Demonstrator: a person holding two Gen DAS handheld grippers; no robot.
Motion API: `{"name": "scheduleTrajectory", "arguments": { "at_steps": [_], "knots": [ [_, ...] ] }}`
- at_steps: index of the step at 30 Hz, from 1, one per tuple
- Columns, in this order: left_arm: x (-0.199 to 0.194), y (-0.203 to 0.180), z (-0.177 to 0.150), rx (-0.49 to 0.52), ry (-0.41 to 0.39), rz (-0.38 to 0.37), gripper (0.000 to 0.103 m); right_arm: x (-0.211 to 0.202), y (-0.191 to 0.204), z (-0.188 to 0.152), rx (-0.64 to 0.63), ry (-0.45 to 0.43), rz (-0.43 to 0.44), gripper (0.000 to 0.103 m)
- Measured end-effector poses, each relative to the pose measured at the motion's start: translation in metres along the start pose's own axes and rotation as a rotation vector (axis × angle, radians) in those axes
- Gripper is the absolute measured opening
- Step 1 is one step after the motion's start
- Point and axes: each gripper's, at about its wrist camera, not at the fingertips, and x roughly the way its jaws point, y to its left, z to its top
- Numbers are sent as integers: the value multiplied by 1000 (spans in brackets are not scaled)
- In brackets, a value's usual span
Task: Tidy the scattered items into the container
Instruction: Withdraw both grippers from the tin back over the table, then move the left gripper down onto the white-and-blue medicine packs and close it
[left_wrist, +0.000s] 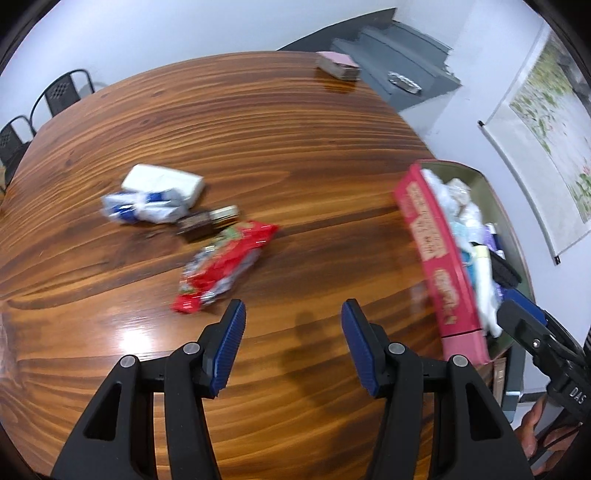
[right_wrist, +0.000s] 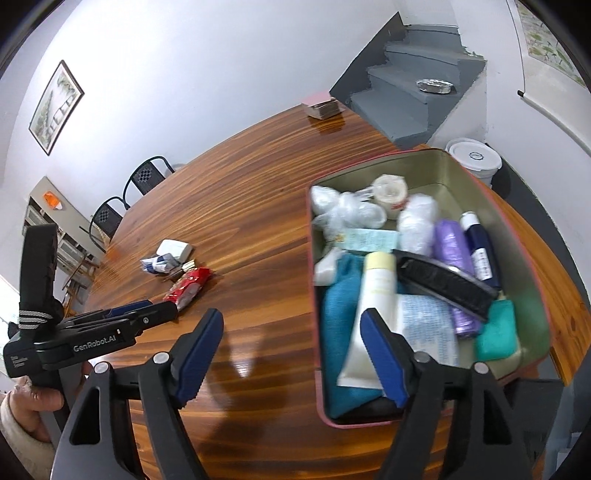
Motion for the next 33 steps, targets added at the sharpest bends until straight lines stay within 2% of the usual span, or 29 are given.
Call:
{"name": "scheduleTrajectory", "arguments": {
  "at_steps": [10, 19, 27, 33],
  "knots": [
    [-5, 74, 14, -12, -9, 51, 58, 22, 43, -18, -23, 58, 3, 80],
    [5, 125, 47, 91, -14, 79, 58, 44, 72, -34, -7, 112, -19, 80],
    [25, 139, 79, 224, -10, 56, 58, 64, 88, -47, 29, 148, -62, 80],
    [43, 143, 98, 283, -4, 1, 58, 74, 97, -53, 50, 166, -97, 80]
  ]
}}
